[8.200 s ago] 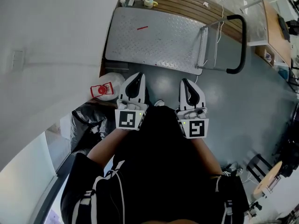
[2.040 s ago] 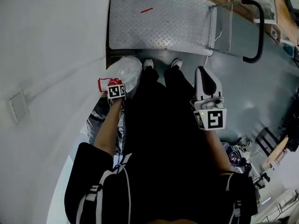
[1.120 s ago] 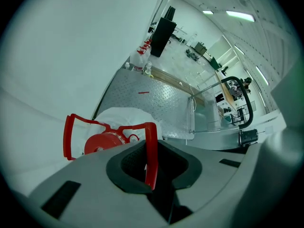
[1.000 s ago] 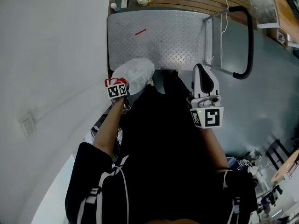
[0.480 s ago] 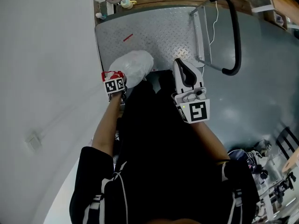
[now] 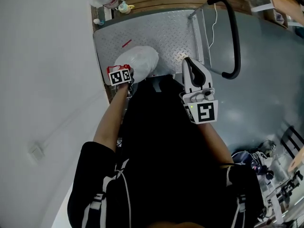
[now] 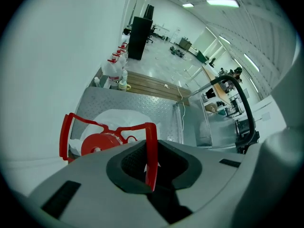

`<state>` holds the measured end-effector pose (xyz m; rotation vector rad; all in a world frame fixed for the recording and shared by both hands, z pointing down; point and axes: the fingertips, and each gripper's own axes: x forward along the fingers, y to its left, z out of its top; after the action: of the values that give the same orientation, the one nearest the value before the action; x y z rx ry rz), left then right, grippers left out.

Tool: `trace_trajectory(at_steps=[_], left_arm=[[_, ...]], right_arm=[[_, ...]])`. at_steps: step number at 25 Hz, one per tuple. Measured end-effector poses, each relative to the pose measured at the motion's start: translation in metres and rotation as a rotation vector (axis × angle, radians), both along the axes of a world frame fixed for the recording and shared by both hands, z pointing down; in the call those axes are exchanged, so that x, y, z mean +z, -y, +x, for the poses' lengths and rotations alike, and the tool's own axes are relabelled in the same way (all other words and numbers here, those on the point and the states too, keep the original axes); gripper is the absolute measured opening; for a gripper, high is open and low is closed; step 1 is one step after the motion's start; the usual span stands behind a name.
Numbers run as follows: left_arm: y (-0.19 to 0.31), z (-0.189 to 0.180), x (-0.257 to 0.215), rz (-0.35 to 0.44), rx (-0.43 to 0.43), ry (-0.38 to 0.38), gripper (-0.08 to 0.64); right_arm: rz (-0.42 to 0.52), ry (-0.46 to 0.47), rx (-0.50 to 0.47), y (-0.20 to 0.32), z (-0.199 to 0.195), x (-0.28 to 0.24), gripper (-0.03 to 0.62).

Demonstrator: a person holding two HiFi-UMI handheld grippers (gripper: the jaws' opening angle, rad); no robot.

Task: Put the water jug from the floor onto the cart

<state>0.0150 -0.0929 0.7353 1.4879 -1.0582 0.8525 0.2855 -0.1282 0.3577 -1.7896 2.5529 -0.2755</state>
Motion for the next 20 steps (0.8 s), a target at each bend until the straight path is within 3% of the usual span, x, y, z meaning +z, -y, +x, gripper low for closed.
trace_trajectory(at_steps=[5,9,14,20], left_arm=[[0.015,0.034,0.003,-0.007,0.011,-0.047,0.064],[0.009,0.062,0.006,-0.041,0.017,-0.143,0.063],[0.009,0.093,0.009,-0.015,0.020,-0.193,0.063],[0.012,0.105,0.007,0.004,-0.061,-0.227,0.063]], right_arm=[[0.005,-0.017,0.001,0.010,0.013,-0.002,0.020],[-0.001,-0.022,-0.016,0.016,0.016,-0.003,0.018],[-0.012,-0.040,-0.055,0.021,0.018,-0.001,0.018],[0.019,-0.060,-0.112,0.018,0.009,-0.005,0.020]])
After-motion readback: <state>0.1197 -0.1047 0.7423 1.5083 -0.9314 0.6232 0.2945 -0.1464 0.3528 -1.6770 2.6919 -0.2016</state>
